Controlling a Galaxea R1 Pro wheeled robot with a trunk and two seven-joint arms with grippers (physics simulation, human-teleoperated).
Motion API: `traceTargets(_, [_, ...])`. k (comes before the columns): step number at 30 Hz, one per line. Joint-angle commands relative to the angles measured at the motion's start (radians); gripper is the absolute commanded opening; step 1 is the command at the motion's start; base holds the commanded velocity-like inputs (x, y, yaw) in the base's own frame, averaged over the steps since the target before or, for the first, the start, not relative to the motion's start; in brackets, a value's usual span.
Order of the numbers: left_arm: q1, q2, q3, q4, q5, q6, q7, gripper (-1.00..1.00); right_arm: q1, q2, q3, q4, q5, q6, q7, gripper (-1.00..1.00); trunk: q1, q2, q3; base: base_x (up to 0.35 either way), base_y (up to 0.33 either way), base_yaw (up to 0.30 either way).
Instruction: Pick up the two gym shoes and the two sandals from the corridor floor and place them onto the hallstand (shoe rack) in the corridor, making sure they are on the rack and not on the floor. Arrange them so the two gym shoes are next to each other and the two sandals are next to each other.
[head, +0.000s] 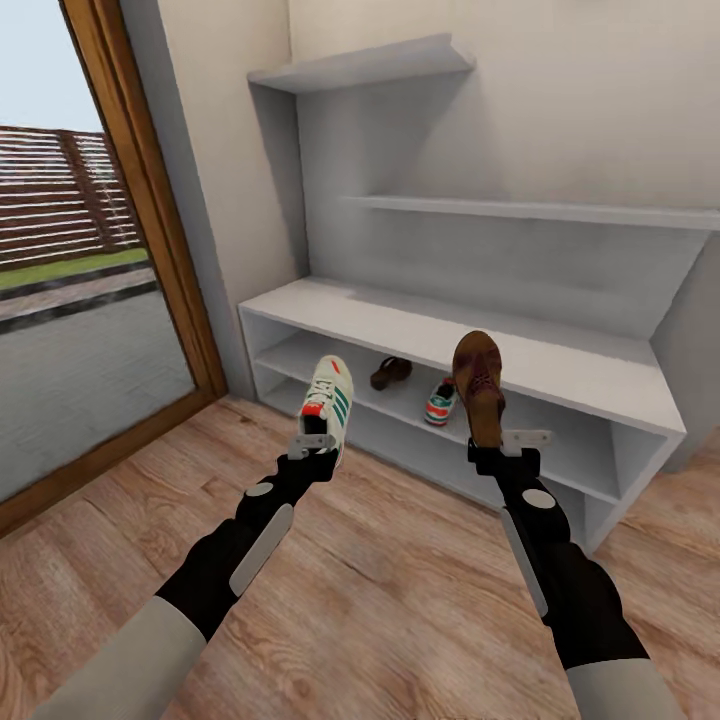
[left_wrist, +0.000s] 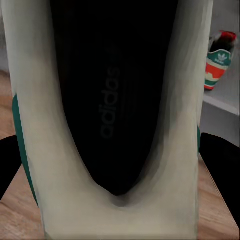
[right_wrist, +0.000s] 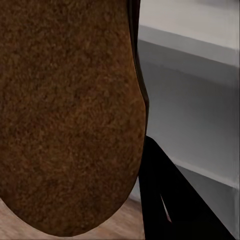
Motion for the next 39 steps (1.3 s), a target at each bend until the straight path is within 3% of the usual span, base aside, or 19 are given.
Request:
traceTargets(1, [-0.001,0.001,-0.002,-0.002,0.009,0.003,0.010,-1.00,-0.001,-0.001,0.003,-0.001,0.000,0.007,-0.008,-1.00,0.000,0.000,-0.001,0.003,0.003,-0.254])
traceTargets(13, [-0.001,-0.002,-0.002,-0.002,0.009,0.002,0.010,-1.00,-0.001,-0.001,0.003,-0.001,0.000,0.007,-0.008,-1.00,0.000,0.000,-0.001,0.032,0.187,-0.254])
traceTargets(39, [-0.001,-0.009,-0.002,-0.002,0.009,0.001,0.010,-1.00,-0.001,-0.001,0.003,0.000,0.000,0.007,-0.008,-1.00,0.000,0.000,-0.001,0.000,0.038,-0.254])
